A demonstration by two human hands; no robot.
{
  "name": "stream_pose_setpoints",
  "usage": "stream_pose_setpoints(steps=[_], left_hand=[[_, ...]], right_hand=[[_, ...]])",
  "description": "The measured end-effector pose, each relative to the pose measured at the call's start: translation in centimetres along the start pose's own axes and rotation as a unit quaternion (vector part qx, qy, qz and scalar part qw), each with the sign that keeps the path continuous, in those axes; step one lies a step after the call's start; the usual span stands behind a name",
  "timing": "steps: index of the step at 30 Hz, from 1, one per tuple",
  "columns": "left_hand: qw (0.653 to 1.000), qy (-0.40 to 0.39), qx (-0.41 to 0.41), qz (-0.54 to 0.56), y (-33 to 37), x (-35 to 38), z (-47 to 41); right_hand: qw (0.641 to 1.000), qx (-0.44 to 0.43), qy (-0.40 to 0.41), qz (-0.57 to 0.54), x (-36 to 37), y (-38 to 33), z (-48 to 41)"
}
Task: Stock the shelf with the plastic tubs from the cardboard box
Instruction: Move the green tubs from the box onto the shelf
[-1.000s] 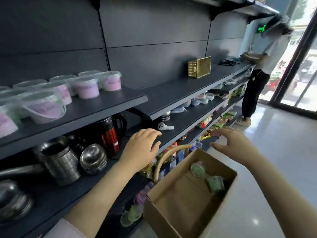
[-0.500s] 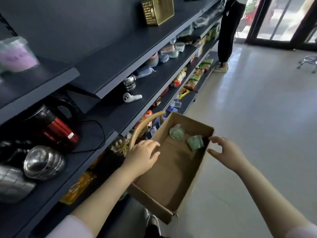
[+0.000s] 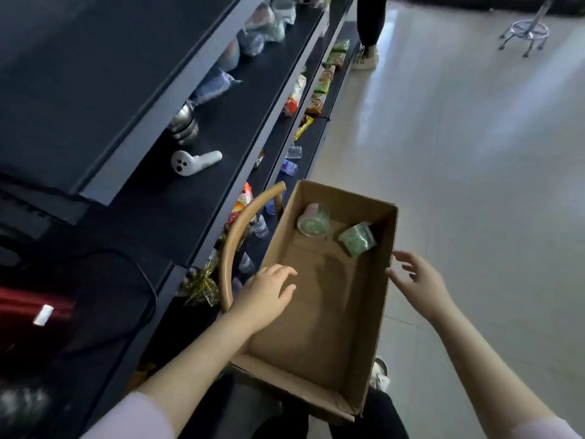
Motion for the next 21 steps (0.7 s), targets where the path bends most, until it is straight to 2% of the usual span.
stream_pose_setpoints(steps=[4, 8, 15, 21], left_hand=[[1.0, -0.021, -0.005, 0.005, -3.3, 2.4, -3.1], [1.0, -0.007, -0.012, 0.021, -6.1, 5.1, -8.0], [0.998, -0.019, -0.021, 0.055, -9.7, 11.8, -16.6], [0.994, -0.034, -0.054, 0.092, -11.3, 15.8, -23.5]], right_hand=[[0.999, 0.039, 0.015, -0.022, 2.9, 1.9, -3.1], [0.997, 0.063, 0.016, -0.042, 7.2, 4.2, -8.1], [0.996, 0.069, 0.041, -0.03, 14.3, 8.9, -17.5], [0.992, 0.117, 0.028, -0.037, 17.3, 13.4, -22.1]])
Point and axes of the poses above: each hand's wrist, its own z-axis away from the middle knuckle, its own x-axis out of the palm, y = z × x, the point moved 7 cm from there along -z, towards the middle knuckle, and after that the axes turned 6 degrees about y, right-handed, at the moved point
